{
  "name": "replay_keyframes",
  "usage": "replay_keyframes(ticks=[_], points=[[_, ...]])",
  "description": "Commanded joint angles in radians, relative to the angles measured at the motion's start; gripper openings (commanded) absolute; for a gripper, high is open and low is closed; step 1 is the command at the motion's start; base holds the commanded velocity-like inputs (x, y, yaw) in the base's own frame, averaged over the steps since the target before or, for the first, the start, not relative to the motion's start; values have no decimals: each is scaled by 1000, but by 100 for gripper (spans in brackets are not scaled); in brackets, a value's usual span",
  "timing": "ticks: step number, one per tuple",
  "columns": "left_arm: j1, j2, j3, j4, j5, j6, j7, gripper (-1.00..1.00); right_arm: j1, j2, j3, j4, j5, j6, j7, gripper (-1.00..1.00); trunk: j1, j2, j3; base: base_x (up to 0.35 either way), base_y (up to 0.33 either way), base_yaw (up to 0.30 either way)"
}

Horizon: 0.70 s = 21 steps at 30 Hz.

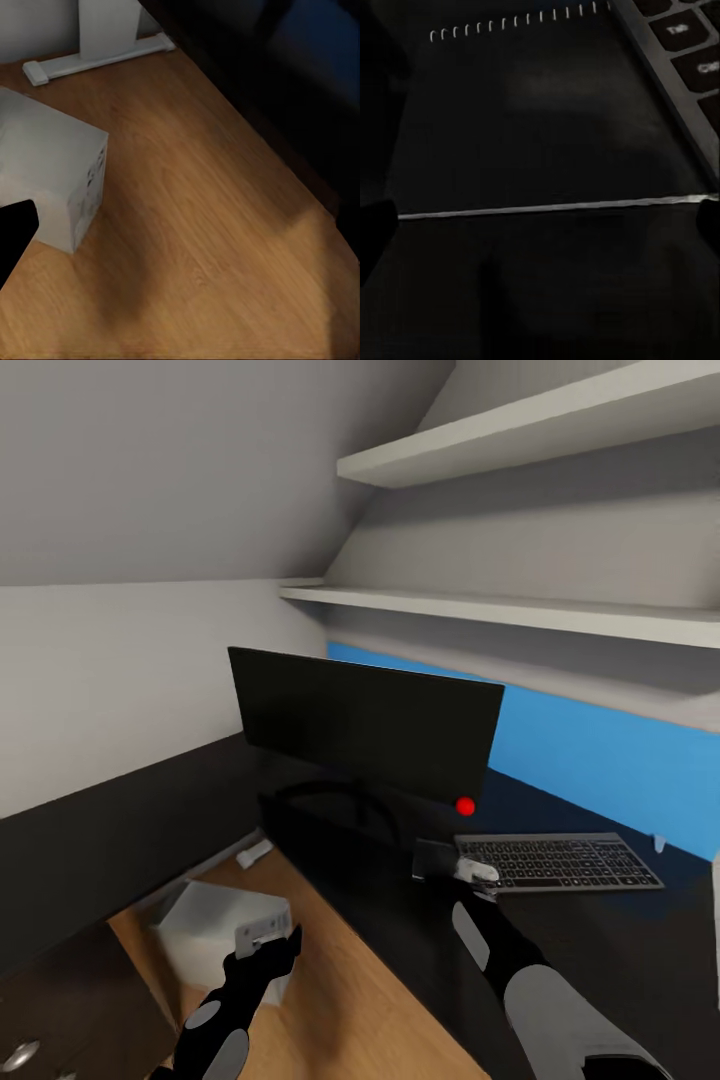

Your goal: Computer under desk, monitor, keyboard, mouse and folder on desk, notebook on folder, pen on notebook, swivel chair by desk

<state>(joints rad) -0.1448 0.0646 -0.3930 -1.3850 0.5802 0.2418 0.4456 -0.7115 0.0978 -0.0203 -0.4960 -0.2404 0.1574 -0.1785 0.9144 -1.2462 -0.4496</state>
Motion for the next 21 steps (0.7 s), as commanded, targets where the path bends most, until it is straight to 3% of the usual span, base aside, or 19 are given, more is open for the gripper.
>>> replay_keyframes(ticks=[1,4,10,19,20,21], points=[[-1,1,-3,-2,7,2,8,100,0,1,-2,0,-4,5,-3,100,-1,-1,-1,-334,0,0],[-1,1,-3,0,6,2,10,100,0,2,0,13,5,2,-3,100,-1,-1,-1,-325,0,0],[-1,1,-2,10,1,0,16,100,0,8,17,36,71,-31,-3,100,-1,-1,-1,-100,0,0],[-1,1,0,12,0,0,22,100,0,19,23,41,93,-53,2,100,-35,62,27,-13,0,0],[-1,1,1,12,0,1,28,100,0,19,23,41,94,-53,2,100,-39,69,30,0,0,0],[-1,-1,6,13,1,1,109,100,0,19,22,42,95,-54,1,100,-43,76,33,0,0,0]])
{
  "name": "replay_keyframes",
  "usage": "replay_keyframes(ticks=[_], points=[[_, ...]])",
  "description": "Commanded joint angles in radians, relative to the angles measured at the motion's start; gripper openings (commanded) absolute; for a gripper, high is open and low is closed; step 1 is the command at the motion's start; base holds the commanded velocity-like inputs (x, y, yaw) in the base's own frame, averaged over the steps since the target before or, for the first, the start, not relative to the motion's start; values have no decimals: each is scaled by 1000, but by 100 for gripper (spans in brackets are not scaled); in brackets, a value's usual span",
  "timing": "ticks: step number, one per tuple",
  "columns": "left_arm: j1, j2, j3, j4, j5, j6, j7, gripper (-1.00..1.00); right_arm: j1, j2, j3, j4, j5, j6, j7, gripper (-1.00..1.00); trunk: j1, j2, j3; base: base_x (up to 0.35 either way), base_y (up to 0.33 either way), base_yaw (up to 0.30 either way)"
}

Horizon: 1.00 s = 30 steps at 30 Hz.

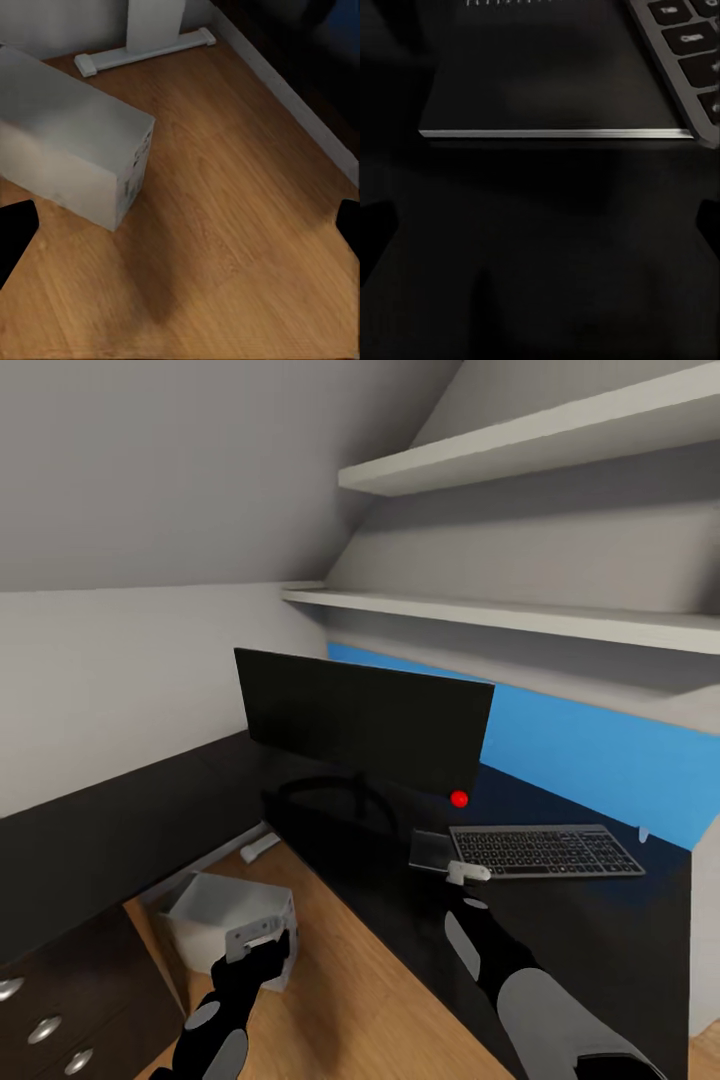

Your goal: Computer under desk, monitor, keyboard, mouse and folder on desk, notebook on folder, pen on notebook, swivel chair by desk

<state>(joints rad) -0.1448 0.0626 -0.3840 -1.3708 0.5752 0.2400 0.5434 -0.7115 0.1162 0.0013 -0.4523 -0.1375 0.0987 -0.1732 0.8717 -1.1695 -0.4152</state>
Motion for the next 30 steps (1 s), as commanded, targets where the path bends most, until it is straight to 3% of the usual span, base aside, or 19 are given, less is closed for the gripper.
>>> replay_keyframes(ticks=[1,6,15,22,30], points=[[-1,1,-3,-2,6,2,13,100,0,0,0,-2,-8,4,-4,100,-4,7,2,0,0,0],[-1,0,-3,-2,6,2,22,100,0,0,0,-2,-8,-8,-6,100,-23,42,18,-101,0,0],[-1,-1,-4,-1,6,2,26,100,0,1,0,-2,-10,-21,-8,100,-58,105,46,-309,-11,0],[-1,-1,-3,8,5,4,41,100,0,2,0,0,-8,-40,-10,100,-84,154,68,-296,-189,71],[-1,-3,-10,10,3,4,94,100,0,2,0,0,-7,-48,-12,100,-115,210,93,-250,-253,245]])
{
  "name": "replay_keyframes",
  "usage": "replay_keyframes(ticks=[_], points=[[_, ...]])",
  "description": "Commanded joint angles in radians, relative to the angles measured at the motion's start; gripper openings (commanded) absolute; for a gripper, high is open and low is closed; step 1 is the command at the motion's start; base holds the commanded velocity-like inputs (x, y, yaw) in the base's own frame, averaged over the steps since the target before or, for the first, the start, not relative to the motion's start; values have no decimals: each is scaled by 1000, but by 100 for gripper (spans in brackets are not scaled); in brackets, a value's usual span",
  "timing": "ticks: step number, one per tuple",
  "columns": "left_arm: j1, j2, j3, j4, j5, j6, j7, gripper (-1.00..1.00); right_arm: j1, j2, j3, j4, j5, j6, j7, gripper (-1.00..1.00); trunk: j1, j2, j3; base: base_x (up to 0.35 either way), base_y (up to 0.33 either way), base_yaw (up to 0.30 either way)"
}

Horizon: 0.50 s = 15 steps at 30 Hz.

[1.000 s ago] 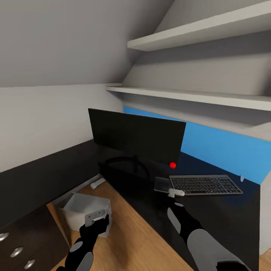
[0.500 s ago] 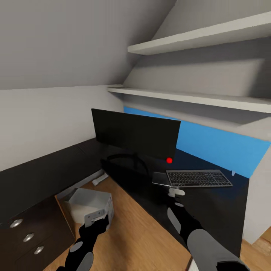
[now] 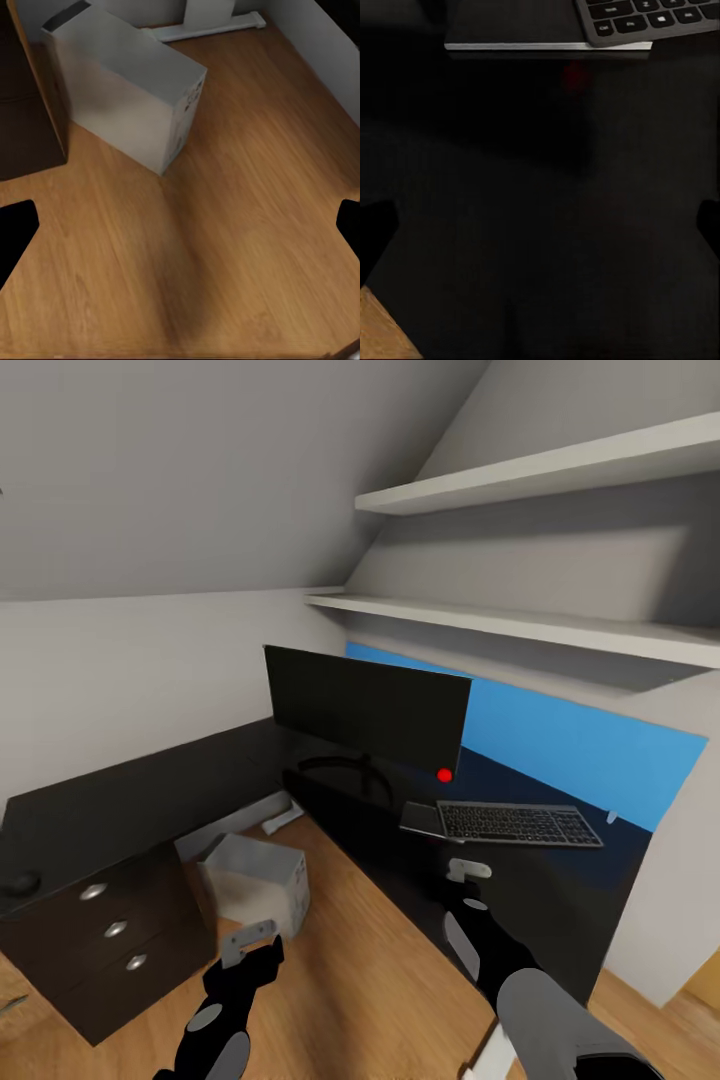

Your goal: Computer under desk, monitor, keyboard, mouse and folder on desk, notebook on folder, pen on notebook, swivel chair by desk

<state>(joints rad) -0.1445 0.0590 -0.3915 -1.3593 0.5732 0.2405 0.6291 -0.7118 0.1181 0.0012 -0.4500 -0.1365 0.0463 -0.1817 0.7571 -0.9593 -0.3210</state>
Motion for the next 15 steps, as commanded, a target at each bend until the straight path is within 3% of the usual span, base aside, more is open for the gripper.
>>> replay_keyframes(ticks=[1,7,15], points=[[-1,1,-3,-1,5,3,10,100,0,0,0,-3,-8,5,-3,100,-4,6,2,-230,-263,269],[-1,1,-2,-1,4,2,15,100,0,0,0,-2,-8,4,-4,100,-8,13,5,-161,-191,274],[-1,1,-2,-1,4,1,15,100,0,0,0,-2,-8,4,-4,100,-8,13,5,-35,-42,277]])
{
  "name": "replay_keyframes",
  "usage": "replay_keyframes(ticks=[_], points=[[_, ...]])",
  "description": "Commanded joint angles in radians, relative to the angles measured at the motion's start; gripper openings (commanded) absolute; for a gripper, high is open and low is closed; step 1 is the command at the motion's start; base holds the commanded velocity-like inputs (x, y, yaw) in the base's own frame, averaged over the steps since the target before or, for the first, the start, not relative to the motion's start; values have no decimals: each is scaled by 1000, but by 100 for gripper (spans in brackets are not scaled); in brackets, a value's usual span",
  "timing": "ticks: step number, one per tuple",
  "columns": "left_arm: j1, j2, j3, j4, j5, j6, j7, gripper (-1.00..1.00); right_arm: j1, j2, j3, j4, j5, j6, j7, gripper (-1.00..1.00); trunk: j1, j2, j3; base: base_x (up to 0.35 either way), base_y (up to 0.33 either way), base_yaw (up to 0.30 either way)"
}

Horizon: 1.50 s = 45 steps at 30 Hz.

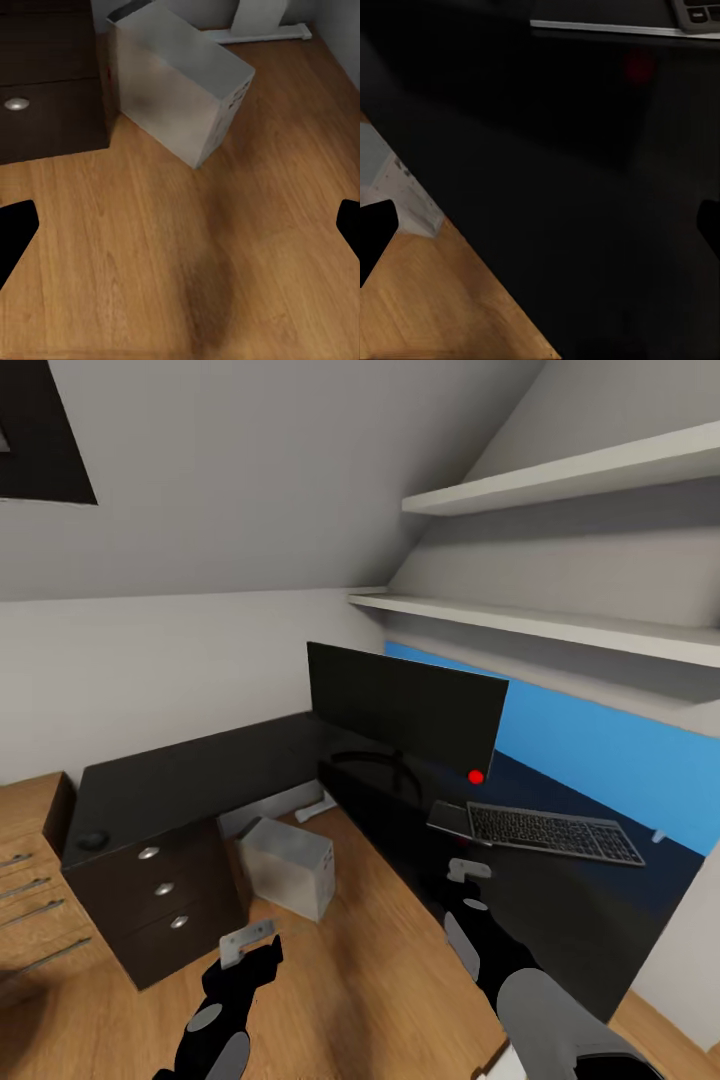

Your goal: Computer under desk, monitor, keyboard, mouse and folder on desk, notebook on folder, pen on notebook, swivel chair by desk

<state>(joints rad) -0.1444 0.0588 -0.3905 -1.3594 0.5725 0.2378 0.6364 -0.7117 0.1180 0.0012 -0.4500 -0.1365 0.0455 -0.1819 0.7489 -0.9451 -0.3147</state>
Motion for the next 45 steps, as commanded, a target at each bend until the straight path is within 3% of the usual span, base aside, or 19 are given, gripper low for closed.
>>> replay_keyframes(ticks=[1,10,25,45], points=[[-1,1,-3,-1,5,3,8,100,0,0,0,-3,-8,5,-4,100,0,-1,-1,-10,-12,277],[-1,1,-11,-1,6,3,6,100,0,1,0,-3,-8,5,-4,100,0,-1,-1,-3,-51,277],[-1,1,-21,0,6,3,7,100,0,1,0,-3,-8,4,-4,100,0,-1,-1,-15,-290,277],[-1,1,-21,0,6,3,8,100,1,2,0,-3,-6,-13,-5,100,0,-1,16,-235,-218,200]])
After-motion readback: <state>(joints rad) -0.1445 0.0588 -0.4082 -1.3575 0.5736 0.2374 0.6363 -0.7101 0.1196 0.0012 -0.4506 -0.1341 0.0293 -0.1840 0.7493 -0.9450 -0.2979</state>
